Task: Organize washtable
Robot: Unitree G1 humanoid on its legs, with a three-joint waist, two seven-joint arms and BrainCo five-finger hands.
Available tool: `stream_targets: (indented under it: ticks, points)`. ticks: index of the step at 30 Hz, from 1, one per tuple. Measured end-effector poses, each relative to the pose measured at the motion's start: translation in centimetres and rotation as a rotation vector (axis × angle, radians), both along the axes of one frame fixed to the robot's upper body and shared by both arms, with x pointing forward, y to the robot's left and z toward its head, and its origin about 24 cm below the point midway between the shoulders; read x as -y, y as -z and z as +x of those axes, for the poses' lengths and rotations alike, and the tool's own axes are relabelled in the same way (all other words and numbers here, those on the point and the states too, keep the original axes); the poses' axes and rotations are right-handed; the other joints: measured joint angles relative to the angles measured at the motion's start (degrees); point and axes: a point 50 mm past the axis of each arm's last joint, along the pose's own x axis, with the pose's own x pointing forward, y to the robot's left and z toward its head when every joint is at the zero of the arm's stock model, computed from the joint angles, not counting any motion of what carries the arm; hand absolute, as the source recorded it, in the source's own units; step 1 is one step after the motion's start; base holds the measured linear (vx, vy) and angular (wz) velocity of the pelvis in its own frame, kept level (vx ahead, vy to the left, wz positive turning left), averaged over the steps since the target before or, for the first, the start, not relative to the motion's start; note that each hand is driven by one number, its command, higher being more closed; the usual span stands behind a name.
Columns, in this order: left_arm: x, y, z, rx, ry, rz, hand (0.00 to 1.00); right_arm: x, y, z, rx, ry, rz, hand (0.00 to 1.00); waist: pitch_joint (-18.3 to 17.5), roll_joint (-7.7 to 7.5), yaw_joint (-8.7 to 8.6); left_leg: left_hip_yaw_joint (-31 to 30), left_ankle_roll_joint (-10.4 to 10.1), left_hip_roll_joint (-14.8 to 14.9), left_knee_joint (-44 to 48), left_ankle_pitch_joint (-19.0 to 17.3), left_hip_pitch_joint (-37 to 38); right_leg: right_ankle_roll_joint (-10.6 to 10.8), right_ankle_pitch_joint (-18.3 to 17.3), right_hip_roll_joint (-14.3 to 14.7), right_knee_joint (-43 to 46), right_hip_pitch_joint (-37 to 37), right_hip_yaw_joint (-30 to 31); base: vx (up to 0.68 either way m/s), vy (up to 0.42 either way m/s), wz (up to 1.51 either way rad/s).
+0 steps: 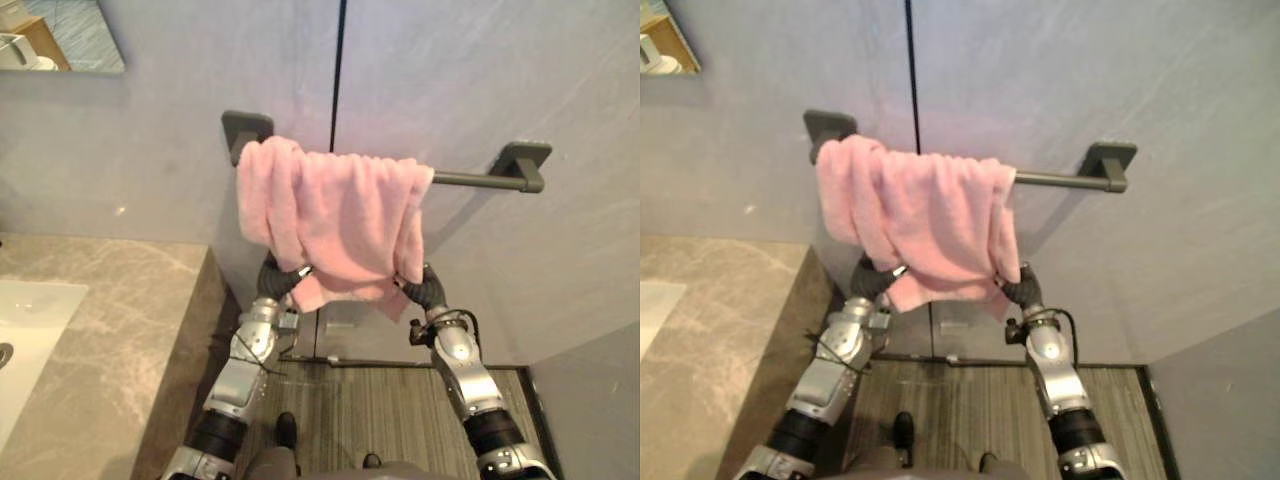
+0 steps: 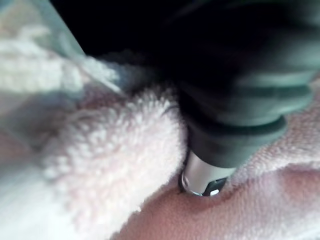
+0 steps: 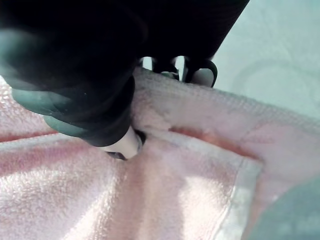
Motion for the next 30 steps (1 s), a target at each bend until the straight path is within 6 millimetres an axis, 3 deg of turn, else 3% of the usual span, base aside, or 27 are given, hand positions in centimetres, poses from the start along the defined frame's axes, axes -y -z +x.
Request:
stream_targets:
  ticks: [8, 14, 20, 30]
  points:
    - [0.4, -0.1, -0.7, 0.008, 0.023, -0.021, 1.00, 1.5, -0.1, -0.7, 0.014, 0.073, 0.010, 1.00, -0.13, 0.22, -1.40, 0.33, -0.02, 0.06, 0.00, 0.00, 0.48, 0.03, -0.02, -0.02, 0.27, 0.16, 0.18, 0.00, -0.001, -0.01]
    - [0.7, 0.0, -0.8, 0.004, 0.034, -0.024, 1.00, 2.0, 0.2, -1.1, 0.002, 0.094, 0.010, 1.00, -0.91, 1.55, -2.63, 0.39, -0.02, 0.02, 0.00, 0.00, 0.51, 0.05, -0.01, -0.08, 0.27, 0.16, 0.25, 0.00, 0.000, 0.00]
    - [1.4, 0.3, -0.9, -0.011, 0.062, -0.022, 1.00, 3.0, 0.3, -1.3, -0.003, 0.138, 0.013, 1.00, -1.58, 2.32, -2.78, 0.50, -0.01, 0.06, 0.00, 0.01, 0.60, 0.17, 0.06, -0.07, 0.26, 0.16, 0.34, 0.00, 0.000, 0.00]
    - [1.5, 0.9, -1.0, -0.037, 0.068, -0.030, 1.00, 3.5, 0.7, -1.4, -0.019, 0.171, 0.012, 1.00, -1.79, 2.25, -3.00, 0.56, -0.01, 0.04, -0.01, 0.01, 0.65, 0.28, 0.11, -0.10, 0.28, 0.18, 0.40, 0.00, 0.000, 0.00]
